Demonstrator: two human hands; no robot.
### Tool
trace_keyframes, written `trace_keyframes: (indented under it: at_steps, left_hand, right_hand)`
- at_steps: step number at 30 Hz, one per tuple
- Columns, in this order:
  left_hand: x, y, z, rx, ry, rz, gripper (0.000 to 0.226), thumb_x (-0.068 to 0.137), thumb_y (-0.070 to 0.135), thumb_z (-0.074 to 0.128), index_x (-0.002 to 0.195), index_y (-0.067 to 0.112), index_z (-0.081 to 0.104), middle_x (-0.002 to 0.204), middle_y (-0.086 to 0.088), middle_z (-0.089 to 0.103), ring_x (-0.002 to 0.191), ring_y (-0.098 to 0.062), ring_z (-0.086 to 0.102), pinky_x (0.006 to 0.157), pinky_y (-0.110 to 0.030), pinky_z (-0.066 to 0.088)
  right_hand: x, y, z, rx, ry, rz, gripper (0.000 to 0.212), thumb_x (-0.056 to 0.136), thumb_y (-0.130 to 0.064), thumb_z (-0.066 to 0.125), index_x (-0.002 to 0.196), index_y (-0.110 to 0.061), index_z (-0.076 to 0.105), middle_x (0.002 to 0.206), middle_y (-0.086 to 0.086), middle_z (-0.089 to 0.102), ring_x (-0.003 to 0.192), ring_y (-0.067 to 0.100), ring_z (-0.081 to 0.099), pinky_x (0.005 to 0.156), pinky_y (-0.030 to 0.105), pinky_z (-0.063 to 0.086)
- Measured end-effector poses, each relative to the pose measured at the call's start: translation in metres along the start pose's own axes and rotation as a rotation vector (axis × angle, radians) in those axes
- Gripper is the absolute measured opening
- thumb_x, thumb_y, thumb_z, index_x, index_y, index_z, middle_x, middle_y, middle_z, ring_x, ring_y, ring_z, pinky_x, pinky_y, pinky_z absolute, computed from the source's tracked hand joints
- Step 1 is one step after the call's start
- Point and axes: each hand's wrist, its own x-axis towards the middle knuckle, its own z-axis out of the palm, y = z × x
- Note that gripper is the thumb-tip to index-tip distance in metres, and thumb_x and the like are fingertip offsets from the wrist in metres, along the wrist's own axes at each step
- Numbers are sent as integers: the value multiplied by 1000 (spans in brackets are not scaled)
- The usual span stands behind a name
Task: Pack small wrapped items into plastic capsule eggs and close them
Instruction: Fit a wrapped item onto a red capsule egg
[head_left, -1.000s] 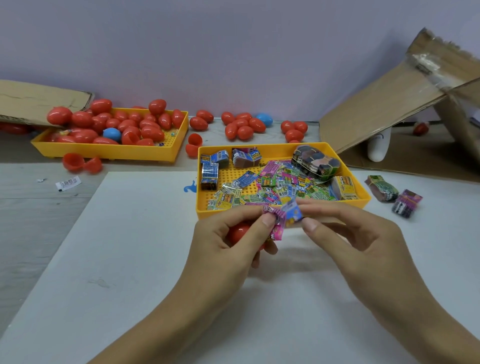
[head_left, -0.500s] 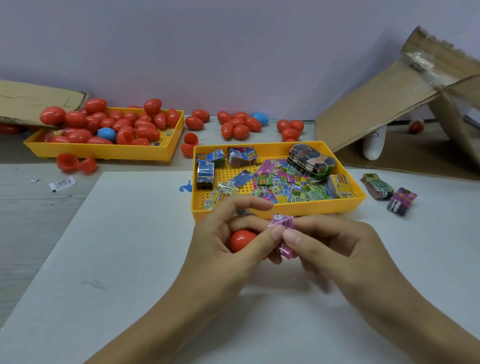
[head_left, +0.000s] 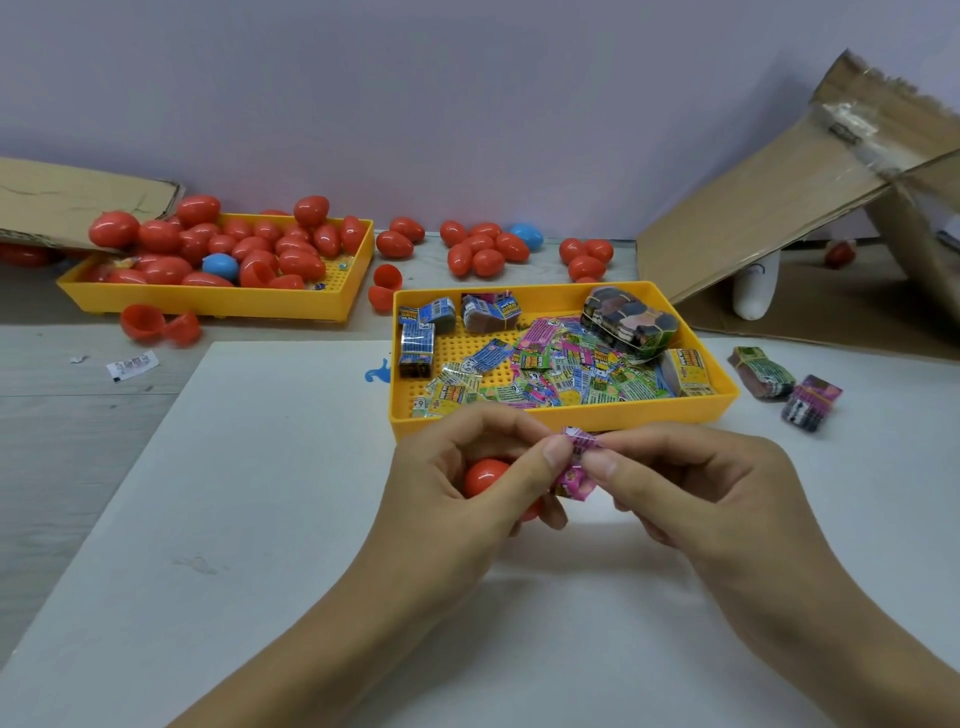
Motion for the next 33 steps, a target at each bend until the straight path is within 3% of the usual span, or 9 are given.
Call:
trace_keyframes:
  at_steps: [2, 5, 14, 16, 19, 23, 27, 30, 33]
  left_hand:
    - [0, 0, 0, 2, -6, 18, 13, 84, 27, 71, 82, 14, 70, 71, -2, 72, 57, -16, 69, 52, -14, 47]
    - [1, 0, 1, 19, 11, 17, 16, 82, 29, 72, 76, 15, 70, 71, -3, 69, 55, -14, 67, 51, -14, 47]
    - [3, 0, 2, -50, -44, -25, 38, 84, 29, 61, 71, -6, 69, 91, -8, 65, 56, -10, 63, 50, -11, 46]
    - [3, 1, 2, -57, -55, -37, 44, 85, 30, 58, 72, -11, 67, 91, -8, 64, 57, -9, 63, 51, -12, 45]
    - [4, 2, 2, -53, -51, -61, 43, 85, 35, 56, 78, -4, 71, 87, 0, 66, 56, -11, 64, 50, -15, 44]
    - [3, 4, 3, -75, -65, -84, 39, 84, 33, 57, 77, -2, 73, 85, 2, 67, 58, -9, 65, 52, -10, 46]
    - [3, 5, 3, -47, -79, -70, 42, 90, 35, 61, 72, -1, 73, 87, -2, 66, 61, -7, 63, 54, -11, 47]
    - [3, 5, 1, -37, -112, -128, 46, 91, 52, 58, 74, 13, 74, 78, -4, 67, 61, -15, 59, 52, -17, 41]
    - [2, 4, -3, -57, -161, -122, 38, 82, 45, 57, 66, 14, 73, 90, -2, 68, 75, -17, 59, 57, -21, 40]
  right_hand:
    - [-1, 0, 0, -68, 21, -11, 7, 73, -33, 79, 80, -36, 79, 65, -4, 70, 56, 4, 57, 50, 15, 44]
    - [-3, 2, 0, -123, 67, -14, 12, 70, -40, 78, 81, -36, 78, 72, 6, 70, 66, 26, 62, 55, 38, 50]
    - [-4, 1, 3, -83, 17, 18, 24, 65, -42, 85, 82, -26, 78, 71, 10, 67, 70, 35, 60, 59, 48, 50]
    - [-4, 1, 2, -71, -5, 26, 21, 68, -39, 82, 83, -25, 78, 70, 7, 67, 67, 33, 59, 58, 46, 50]
    - [-3, 3, 2, -75, -5, 11, 26, 68, -37, 79, 93, -32, 76, 71, -3, 64, 59, 19, 53, 53, 35, 45]
    - [-5, 4, 1, -303, 28, -174, 45, 71, -24, 81, 111, -38, 68, 94, -8, 63, 67, 15, 58, 49, 26, 43]
    - [-6, 5, 2, -428, 34, -355, 25, 79, -19, 76, 101, -30, 70, 95, -11, 68, 79, 17, 64, 56, 27, 46]
    - [-6, 5, 2, -372, 81, -269, 8, 79, -19, 73, 85, -24, 73, 82, -8, 71, 74, 16, 65, 54, 26, 46]
    - [-5, 6, 2, -255, 119, -129, 9, 78, -19, 76, 78, -27, 72, 71, -5, 70, 64, 15, 65, 49, 25, 47]
